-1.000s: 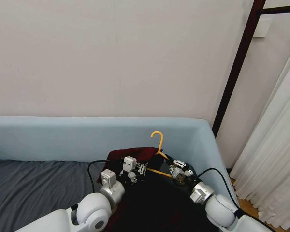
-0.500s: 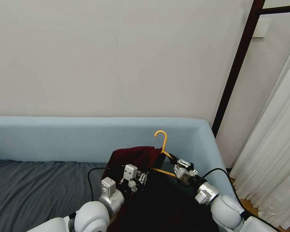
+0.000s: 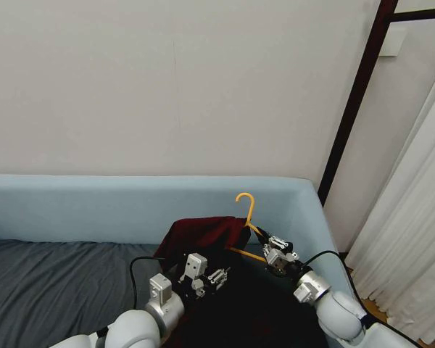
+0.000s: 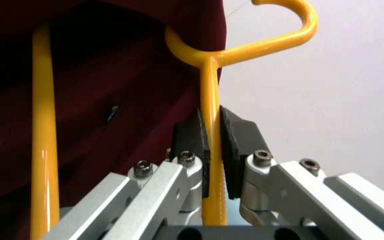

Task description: Pick up the clothes from the sofa and hang them on the clothes hanger.

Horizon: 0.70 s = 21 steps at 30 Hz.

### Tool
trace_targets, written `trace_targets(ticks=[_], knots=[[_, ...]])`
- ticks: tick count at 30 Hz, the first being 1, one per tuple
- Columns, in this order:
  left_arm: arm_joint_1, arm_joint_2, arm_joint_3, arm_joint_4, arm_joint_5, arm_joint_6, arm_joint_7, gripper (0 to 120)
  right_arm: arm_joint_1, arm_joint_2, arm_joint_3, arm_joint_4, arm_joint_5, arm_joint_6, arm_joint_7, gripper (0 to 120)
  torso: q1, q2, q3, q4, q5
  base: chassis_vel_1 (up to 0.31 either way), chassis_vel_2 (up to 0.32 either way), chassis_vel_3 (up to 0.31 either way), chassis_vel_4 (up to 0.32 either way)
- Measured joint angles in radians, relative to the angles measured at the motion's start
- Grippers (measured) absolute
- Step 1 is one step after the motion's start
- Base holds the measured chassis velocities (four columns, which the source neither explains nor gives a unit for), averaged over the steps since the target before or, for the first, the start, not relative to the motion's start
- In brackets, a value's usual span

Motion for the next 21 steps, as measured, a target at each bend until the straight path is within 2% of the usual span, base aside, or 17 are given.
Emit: trace_targets(ticks=[1,2,5,9,12,13,17,18,21], knots=[[-0.005,0.029,-0.015,0.0,0.0,-0.024,0.03,68,-0.003,0.0,0.003,-0.003,-0.008,0.005,0.001,5,0.0,0.0,0.0,0.0001,0.0,0.0,0.0,0.0,0.0],[-0.005,0.029,-0.015,0.0,0.0,-0.024,0.03,68,-0.003,0.0,0.003,-0.003,-0.008,0.005,0.001,5,0.0,0.0,0.0,0.0001,0.0,0.0,0.0,0.0,0.0],[-0.037,0.1,-0.058,0.023,-0.038,-0.063,0.131,84,-0.012,0.003,0.009,-0.004,-0.023,0.015,0.006,5,0.0,0.0,0.0,0.0,0.0001,0.0,0.0,0.0,0.0],[-0.057,0.135,-0.097,0.042,-0.08,-0.073,0.196,94,-0.013,0.011,0.017,-0.006,-0.054,0.029,0.011,5,0.0,0.0,0.0,-0.0003,-0.0001,0.0,0.0,0.0,0.0],[-0.062,0.179,-0.158,0.087,-0.111,-0.081,0.304,105,0.004,0.02,0.005,-0.012,-0.078,0.044,0.011,5,0.0,0.0,0.0,0.0001,0.0,0.0,0.0,0.0,0.0],[-0.062,0.179,-0.158,0.087,-0.111,-0.081,0.304,105,0.004,0.02,0.005,-0.012,-0.078,0.044,0.011,5,0.0,0.0,0.0,0.0001,0.0,0.0,0.0,0.0,0.0],[-0.065,0.222,-0.204,0.14,-0.119,-0.082,0.427,112,0.015,0.03,-0.011,-0.024,-0.118,0.074,0.009,5,0.0,0.0,0.0,-0.0002,-0.0003,0.0,0.0,0.0,0.0],[-0.065,0.222,-0.204,0.14,-0.119,-0.082,0.427,112,0.015,0.03,-0.011,-0.024,-0.118,0.074,0.009,5,0.0,0.0,0.0,-0.0002,-0.0003,0.0,0.0,0.0,0.0],[-0.065,0.257,-0.22,0.164,-0.118,-0.074,0.512,114,0.022,0.041,-0.028,-0.027,-0.137,0.089,0.009,5,0.0,0.0,0.0,0.0,-0.0001,0.0,0.0,0.0,0.0]])
